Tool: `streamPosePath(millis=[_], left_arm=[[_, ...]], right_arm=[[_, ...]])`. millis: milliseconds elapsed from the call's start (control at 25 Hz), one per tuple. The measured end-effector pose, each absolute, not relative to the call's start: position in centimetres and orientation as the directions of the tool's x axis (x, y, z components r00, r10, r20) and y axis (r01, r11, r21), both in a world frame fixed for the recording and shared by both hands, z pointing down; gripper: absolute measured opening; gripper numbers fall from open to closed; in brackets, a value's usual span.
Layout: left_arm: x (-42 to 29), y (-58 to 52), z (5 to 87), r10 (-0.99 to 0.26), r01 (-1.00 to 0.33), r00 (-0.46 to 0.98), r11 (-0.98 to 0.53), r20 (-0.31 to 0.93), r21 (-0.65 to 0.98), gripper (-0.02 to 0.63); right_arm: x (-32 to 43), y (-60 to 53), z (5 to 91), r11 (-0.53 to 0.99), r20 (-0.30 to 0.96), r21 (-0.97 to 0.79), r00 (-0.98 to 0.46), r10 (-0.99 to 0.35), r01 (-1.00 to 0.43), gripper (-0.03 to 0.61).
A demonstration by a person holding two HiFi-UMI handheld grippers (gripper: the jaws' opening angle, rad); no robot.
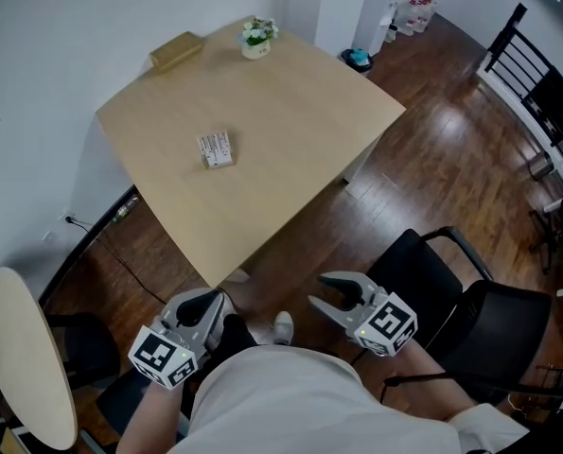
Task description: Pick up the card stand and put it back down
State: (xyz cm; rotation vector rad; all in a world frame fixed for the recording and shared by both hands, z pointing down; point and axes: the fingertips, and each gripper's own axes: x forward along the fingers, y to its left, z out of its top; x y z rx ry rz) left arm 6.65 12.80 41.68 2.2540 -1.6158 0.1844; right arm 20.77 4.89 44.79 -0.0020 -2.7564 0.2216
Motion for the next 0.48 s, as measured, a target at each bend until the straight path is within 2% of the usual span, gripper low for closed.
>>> streamPosePath(millis=[480], left_arm=[[9.0,12.8,41.4,-0.874,-0.924,0.374,-0.321,0.31,0.21,0.005]], right_arm=[[23.9,5.6,44.6,0.986,0.37,-0.148,-0.929,-0.012,-0.072,0.141]])
